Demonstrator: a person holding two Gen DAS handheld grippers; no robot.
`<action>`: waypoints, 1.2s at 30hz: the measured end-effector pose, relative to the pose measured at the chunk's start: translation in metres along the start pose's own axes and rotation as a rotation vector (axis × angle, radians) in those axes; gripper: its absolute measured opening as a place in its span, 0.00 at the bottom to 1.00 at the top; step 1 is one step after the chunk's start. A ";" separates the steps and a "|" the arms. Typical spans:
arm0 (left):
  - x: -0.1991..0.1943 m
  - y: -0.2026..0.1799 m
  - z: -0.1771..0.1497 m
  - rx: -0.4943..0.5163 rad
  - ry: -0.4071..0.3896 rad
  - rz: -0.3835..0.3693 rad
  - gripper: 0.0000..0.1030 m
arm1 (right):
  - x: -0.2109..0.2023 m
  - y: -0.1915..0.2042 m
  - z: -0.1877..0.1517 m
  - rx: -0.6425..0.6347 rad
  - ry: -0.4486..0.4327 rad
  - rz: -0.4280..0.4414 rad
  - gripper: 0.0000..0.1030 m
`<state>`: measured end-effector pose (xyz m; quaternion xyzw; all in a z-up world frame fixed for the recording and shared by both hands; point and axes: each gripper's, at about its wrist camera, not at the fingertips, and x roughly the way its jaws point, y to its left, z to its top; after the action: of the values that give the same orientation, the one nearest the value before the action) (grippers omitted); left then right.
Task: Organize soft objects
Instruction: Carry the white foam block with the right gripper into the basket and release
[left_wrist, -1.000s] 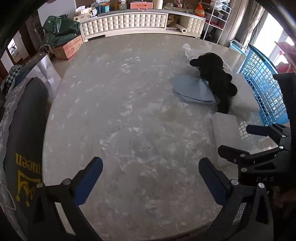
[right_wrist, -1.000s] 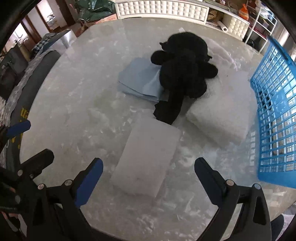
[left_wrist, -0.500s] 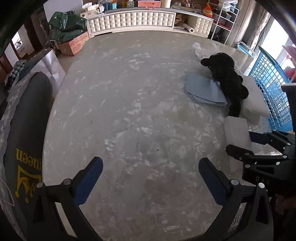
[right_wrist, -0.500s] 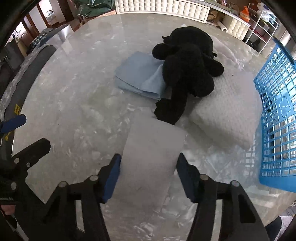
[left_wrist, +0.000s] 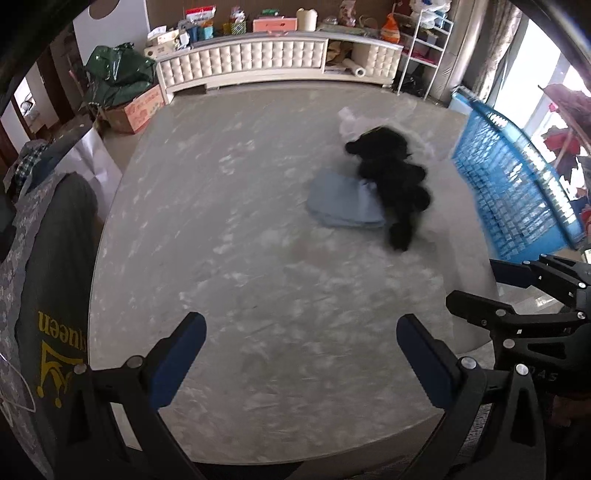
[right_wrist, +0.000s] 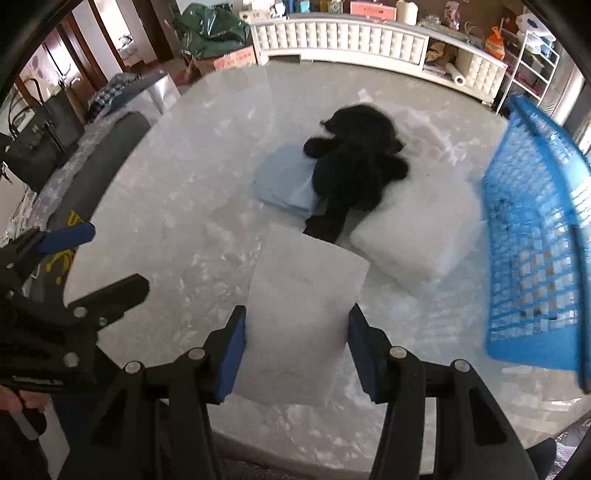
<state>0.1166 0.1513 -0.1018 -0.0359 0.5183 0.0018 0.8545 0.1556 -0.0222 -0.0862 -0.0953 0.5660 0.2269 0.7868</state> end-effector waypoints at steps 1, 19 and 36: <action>-0.003 -0.004 0.001 0.005 -0.008 -0.003 1.00 | -0.006 -0.003 0.003 0.006 -0.006 0.001 0.49; -0.050 -0.095 0.058 0.100 -0.117 -0.046 1.00 | -0.107 -0.090 0.005 0.009 -0.122 -0.018 0.49; -0.016 -0.123 0.110 0.132 -0.083 -0.067 1.00 | -0.076 -0.191 0.033 0.099 -0.045 -0.096 0.51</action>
<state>0.2118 0.0359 -0.0298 0.0035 0.4800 -0.0593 0.8752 0.2526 -0.1953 -0.0242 -0.0779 0.5535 0.1627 0.8131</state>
